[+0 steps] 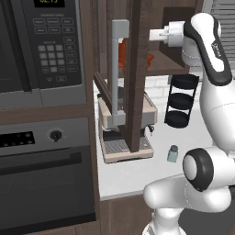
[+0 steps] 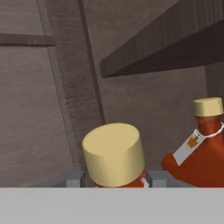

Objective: Put the shaker and condiment bottle from the counter next to their counterparts in the cabinet.

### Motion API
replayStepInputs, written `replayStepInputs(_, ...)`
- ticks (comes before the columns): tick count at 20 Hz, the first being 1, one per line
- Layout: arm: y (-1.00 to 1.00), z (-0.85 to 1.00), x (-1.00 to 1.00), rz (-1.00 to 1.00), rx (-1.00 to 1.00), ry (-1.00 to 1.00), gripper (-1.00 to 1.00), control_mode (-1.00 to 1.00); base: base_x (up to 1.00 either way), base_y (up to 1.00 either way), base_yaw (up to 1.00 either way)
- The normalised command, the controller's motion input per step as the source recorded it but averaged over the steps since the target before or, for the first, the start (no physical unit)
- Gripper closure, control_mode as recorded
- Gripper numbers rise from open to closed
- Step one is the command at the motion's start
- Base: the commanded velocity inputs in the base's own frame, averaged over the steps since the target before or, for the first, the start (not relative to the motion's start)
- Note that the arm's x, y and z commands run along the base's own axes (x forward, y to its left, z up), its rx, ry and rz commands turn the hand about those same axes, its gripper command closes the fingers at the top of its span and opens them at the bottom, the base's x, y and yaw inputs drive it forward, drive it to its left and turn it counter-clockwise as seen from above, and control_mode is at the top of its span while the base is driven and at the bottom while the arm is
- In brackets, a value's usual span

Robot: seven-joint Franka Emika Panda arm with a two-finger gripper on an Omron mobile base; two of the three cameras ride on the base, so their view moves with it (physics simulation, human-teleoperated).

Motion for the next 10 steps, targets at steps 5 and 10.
replayStepInputs(5, 0.00, 0.00, 0.20, -0.03, 0.00, -0.02, 1.00, -1.00, 0.00, 0.00, 0.00)
replayStepInputs(10, 0.00, 0.00, 0.18, -0.02, 0.00, -0.02, 1.00, -1.00, 0.00, 0.00, 0.00)
